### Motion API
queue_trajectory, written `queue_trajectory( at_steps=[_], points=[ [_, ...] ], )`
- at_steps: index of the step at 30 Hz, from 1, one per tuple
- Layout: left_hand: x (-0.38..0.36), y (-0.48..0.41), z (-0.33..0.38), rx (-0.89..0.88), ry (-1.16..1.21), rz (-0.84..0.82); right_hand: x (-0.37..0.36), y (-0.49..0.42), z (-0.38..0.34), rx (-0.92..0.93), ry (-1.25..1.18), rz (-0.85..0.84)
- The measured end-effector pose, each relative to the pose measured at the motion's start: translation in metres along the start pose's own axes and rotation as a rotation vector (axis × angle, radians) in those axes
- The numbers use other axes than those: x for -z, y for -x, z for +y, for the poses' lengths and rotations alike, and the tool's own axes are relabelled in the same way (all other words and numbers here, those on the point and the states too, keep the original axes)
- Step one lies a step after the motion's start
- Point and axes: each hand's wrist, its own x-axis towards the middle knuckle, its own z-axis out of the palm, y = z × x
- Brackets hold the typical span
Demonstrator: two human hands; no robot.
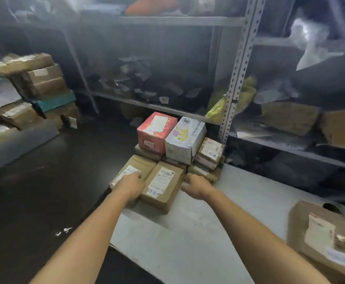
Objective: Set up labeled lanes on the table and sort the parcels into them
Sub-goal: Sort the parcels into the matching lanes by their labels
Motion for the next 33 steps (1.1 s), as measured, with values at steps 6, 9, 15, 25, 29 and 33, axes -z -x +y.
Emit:
queue_trajectory(
  at_steps=[6,9,15,25,29,33],
  points=[
    [-0.035,-0.084,-0.024,-0.085,0.129,-0.140,-0.050,-0.053,-0.009,-0.214,-0.220,0.055],
    [-0.048,-0.116,-0.023,-0.118,0.173,-0.152,-0.067,-0.085,-0.013,-0.284,-0.337,0.097],
    [-0.073,-0.158,-0.029,-0.069,0.129,-0.140,-0.096,-0.132,-0.011,-0.390,-0.599,0.172],
    [-0.081,-0.174,-0.011,-0.165,0.019,-0.149,-0.113,-0.153,-0.003,-0.451,-0.686,0.201],
    [-0.082,-0.176,0.001,-0.058,0.148,-0.249,-0.115,-0.155,0.001,-0.468,-0.718,0.227],
    [-0.089,-0.173,0.003,0.056,0.428,-0.328,-0.116,-0.151,0.007,-0.469,-0.769,0.240]
  ],
)
